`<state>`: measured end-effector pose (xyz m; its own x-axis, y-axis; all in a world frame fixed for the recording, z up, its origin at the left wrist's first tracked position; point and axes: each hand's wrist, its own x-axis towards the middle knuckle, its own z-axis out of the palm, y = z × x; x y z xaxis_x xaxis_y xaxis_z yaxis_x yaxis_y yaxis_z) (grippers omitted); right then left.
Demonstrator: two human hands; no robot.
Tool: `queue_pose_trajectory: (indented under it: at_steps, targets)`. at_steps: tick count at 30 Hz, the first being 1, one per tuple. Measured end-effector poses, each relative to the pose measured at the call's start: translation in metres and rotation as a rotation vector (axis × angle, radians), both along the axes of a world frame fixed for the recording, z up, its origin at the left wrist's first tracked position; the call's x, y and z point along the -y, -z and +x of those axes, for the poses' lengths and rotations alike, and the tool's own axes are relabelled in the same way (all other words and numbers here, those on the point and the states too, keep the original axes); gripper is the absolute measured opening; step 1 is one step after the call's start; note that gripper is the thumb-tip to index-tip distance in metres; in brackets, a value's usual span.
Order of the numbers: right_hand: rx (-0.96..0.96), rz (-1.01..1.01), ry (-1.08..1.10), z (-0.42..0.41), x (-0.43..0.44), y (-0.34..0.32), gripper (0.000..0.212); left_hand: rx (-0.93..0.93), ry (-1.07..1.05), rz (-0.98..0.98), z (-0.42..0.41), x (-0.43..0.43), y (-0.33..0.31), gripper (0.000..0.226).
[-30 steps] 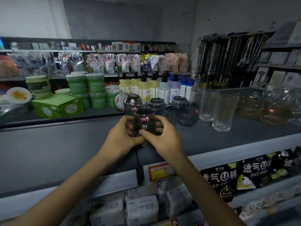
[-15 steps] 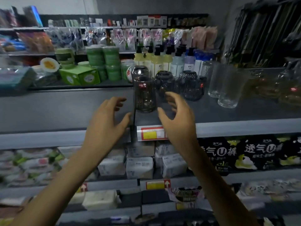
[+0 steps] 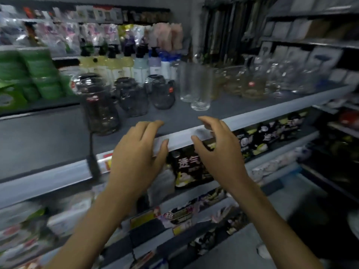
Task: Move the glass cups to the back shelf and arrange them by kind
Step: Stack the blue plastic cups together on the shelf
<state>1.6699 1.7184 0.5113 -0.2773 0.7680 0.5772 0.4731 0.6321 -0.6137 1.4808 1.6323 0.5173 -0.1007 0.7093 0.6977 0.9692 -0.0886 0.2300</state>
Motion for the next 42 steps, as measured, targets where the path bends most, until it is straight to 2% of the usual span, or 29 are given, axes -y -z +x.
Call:
queue_pose_trajectory:
  at_steps: [8, 17, 22, 32, 38, 42]
  targets:
    - [0.089, -0.014, 0.27, 0.136, -0.066, 0.003, 0.045, -0.061, 0.279, -0.023, 0.117, -0.12, -0.002, 0.039]
    - [0.067, -0.059, 0.406, 0.301, -0.233, 0.01, 0.034, -0.352, 0.334, -0.055, 0.292, -0.31, 0.001, 0.04]
    - [0.064, -0.039, 0.402, 0.377, -0.325, -0.005, 0.036, -0.38, 0.305, -0.084, 0.373, -0.394, -0.008, 0.029]
    - [0.016, -0.006, 0.411, 0.47, -0.507, -0.042, 0.038, -0.451, 0.206, -0.003, 0.489, -0.519, -0.051, 0.055]
    - [0.114, -0.025, 0.323, 0.492, -0.597, -0.05, 0.072, -0.437, 0.105, -0.044, 0.519, -0.592, -0.058, 0.062]
    - [0.13, -0.021, 0.193, 0.497, -0.641, -0.043, 0.057, -0.429, 0.085, -0.096, 0.533, -0.631, -0.06, 0.068]
